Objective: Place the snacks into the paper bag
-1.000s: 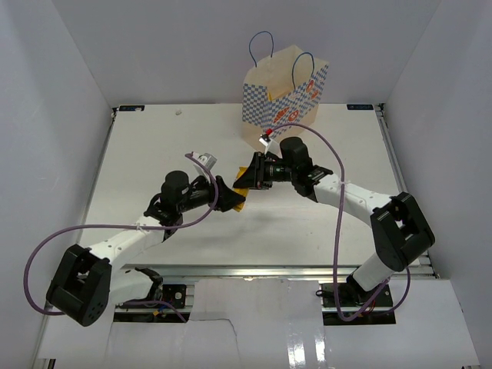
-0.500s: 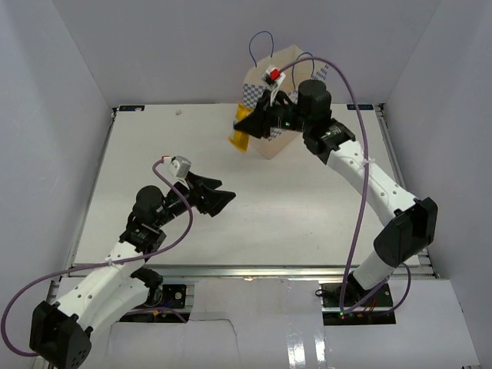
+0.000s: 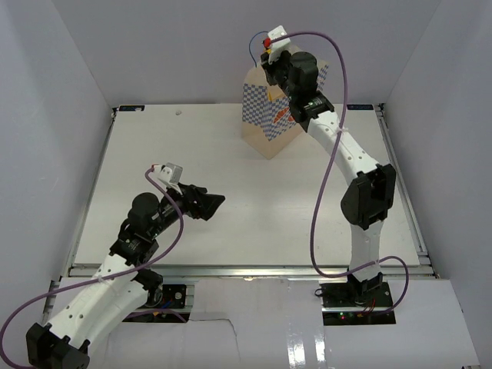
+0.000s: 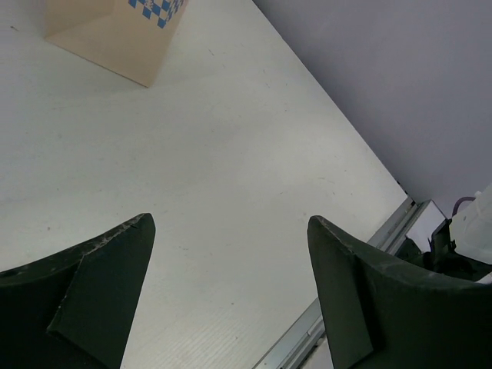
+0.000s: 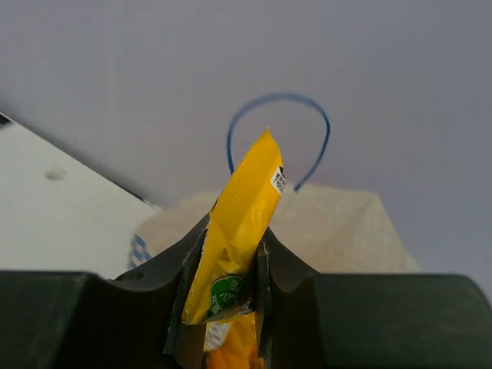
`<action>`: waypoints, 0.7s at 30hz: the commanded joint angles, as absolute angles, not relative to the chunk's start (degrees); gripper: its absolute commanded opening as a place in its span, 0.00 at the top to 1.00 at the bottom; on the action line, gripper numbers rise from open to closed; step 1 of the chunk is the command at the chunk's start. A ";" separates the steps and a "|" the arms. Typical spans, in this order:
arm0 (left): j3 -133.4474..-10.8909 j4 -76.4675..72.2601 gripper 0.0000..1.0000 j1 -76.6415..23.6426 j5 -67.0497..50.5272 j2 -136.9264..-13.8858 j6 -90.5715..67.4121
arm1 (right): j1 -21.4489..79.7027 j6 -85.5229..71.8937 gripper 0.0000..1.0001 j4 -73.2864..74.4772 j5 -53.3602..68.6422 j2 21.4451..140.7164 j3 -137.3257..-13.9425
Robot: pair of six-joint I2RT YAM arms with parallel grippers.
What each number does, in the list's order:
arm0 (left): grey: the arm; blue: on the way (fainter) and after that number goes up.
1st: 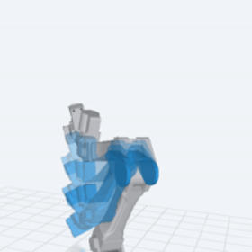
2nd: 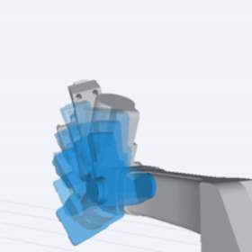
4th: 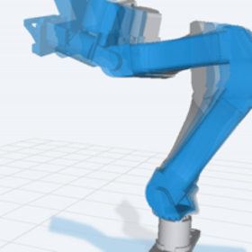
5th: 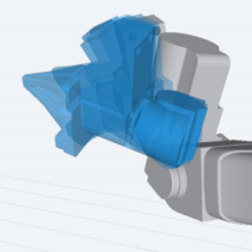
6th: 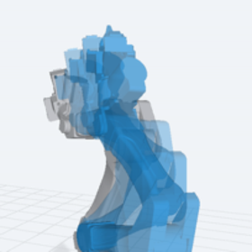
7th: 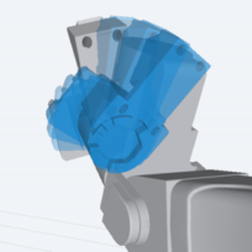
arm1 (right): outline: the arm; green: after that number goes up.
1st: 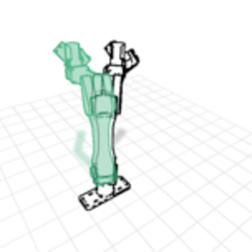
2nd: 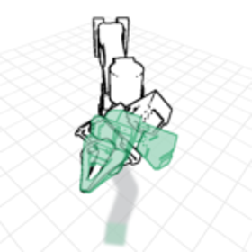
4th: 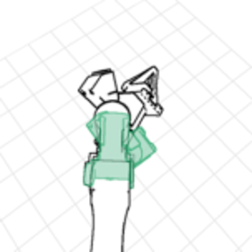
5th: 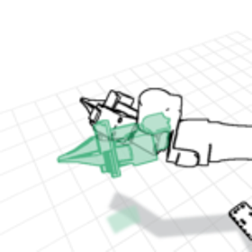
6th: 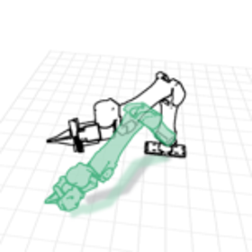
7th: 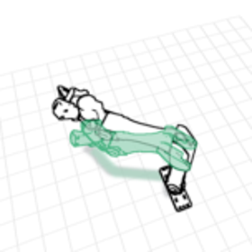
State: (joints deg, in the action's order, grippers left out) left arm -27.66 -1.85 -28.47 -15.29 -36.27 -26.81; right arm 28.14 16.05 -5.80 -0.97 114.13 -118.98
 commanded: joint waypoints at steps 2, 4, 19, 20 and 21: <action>-27.51 -0.35 0.09 -28.21 -12.22 -33.67 -26.98 | 26.28 23.55 0.78 -13.09 -10.11 114.79 -116.29; -26.99 1.23 0.08 -28.21 -11.95 -33.22 -27.16 | 25.67 23.73 0.71 -13.10 -8.97 114.18 -113.83; -32.43 4.48 0.02 -28.21 -8.09 -34.63 -29.44 | 24.53 9.68 0.10 17.99 15.70 99.34 -117.27; -33.13 5.53 0.02 -28.21 -7.91 -34.80 -29.44 | 24.00 9.23 0.10 18.97 20.52 97.23 -110.81; -34.35 6.15 0.02 -28.21 -7.39 -34.89 -29.70 | 23.12 8.97 0.10 19.51 22.57 92.51 -106.74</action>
